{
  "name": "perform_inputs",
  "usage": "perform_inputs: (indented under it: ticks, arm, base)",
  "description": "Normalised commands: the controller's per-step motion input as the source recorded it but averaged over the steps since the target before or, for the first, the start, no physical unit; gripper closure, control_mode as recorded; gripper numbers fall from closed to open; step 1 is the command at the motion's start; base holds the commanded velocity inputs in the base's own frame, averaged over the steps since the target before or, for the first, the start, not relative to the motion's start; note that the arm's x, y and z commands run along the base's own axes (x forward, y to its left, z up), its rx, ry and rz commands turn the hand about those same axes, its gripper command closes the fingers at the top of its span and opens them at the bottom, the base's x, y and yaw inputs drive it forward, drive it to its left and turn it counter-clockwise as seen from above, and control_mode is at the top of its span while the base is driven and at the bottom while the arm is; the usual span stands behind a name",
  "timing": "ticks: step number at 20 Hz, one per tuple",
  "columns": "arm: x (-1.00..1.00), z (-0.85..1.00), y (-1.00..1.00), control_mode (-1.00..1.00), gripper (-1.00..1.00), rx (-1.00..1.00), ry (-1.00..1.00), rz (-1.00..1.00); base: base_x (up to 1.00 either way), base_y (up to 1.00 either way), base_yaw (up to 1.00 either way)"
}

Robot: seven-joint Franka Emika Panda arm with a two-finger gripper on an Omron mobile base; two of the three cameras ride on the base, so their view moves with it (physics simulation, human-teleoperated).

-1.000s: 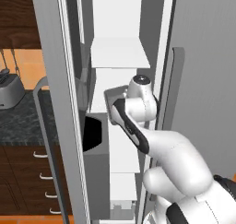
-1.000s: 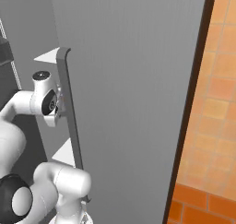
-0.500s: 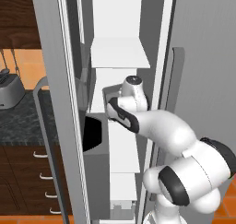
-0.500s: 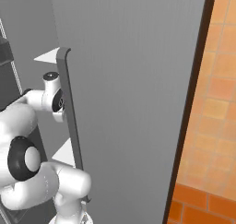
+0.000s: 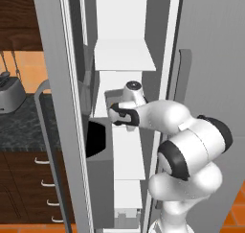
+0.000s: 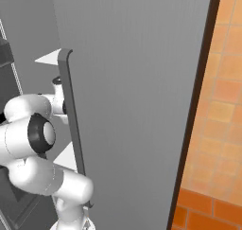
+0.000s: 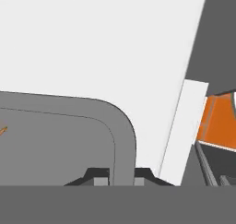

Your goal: Take the meat container that has the shrimp and place it on the second highest rack of the freezer. Then take the vegetable container that has the onion and squash and place it on the highest rack of the freezer.

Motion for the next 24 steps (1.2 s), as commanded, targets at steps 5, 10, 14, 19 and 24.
perform_inputs:
  ticks: [5,10,14,19,24]
  arm:
    - [0.35,-0.28,0.00,-1.00,1.00,0.00,-0.01,-0.05]
    - [-0.34,-0.05,0.02,-1.00,-1.00,-0.01,-0.17,-0.02]
    - [-0.70,0.50,-0.01,-1.00,-1.00,0.00,-0.31,0.00]
    - [-0.70,0.96,-0.04,-1.00,-1.00,0.00,-0.17,0.00]
    - [-0.87,1.00,-0.16,-1.00,-1.00,0.00,-0.02,0.11]
  base:
    - [0.00,0.00,0.00]
    - [0.00,0.00,0.00]
    - [0.00,0.00,0.00]
    - [0.00,0.00,0.00]
    - [0.00,0.00,0.00]
